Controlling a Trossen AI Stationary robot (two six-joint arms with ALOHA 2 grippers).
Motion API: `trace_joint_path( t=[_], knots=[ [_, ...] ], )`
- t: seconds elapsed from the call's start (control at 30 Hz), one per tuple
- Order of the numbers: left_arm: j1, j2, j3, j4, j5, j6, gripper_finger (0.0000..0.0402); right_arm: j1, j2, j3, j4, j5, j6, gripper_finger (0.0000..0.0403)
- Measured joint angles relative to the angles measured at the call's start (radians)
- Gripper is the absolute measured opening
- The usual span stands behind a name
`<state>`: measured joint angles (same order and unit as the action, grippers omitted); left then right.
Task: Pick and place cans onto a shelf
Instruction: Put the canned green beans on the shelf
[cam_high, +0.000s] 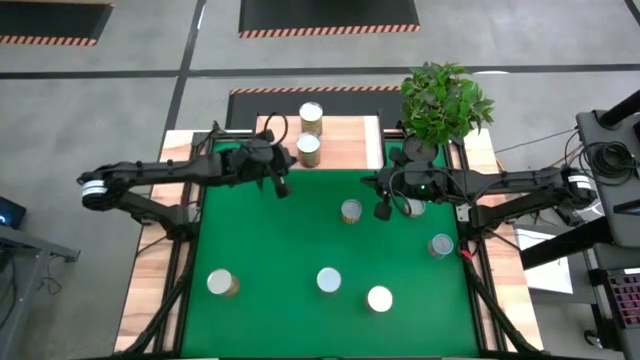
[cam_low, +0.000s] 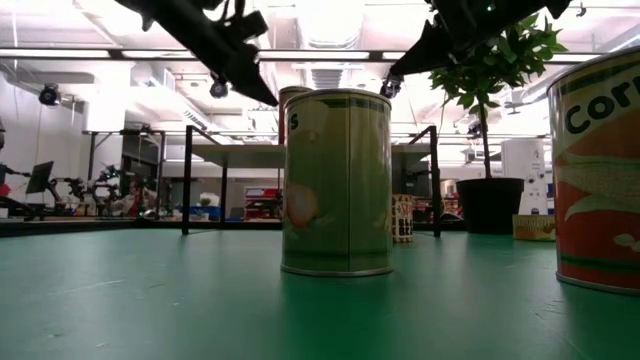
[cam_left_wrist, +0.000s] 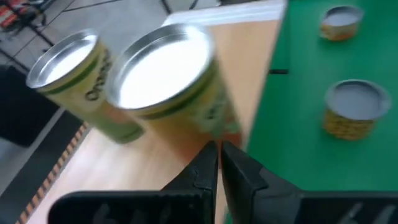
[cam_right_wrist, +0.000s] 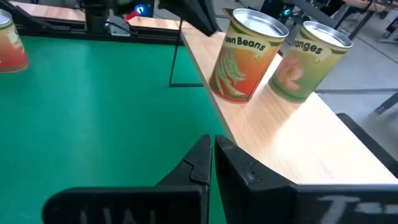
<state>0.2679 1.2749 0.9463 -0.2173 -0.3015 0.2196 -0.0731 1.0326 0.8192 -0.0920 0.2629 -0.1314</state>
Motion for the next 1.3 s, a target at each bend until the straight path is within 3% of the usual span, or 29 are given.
trace_joint_path(
  t=[0.53, 0.83, 1.03, 1.3],
  knots=[
    [0.099, 0.054, 0.006, 0.111, -0.001, -0.024, 0.0000, 0.000, 0.011, -0.001, -0.001, 0.000, -0.002, 0.0009],
    [0.092, 0.049, -0.007, 0.081, 0.214, -0.048, 0.0000, 0.000, 0.011, -0.001, -0.006, 0.000, -0.002, 0.0009],
    [0.098, 0.050, -0.035, 0.211, 0.206, -0.048, 0.0000, 0.000, 0.011, -0.002, -0.007, 0.000, -0.012, 0.0009],
    [0.101, 0.050, -0.035, 0.234, 0.078, -0.049, 0.0000, 0.000, 0.011, -0.002, -0.008, 0.000, -0.011, 0.0009]
  ],
)
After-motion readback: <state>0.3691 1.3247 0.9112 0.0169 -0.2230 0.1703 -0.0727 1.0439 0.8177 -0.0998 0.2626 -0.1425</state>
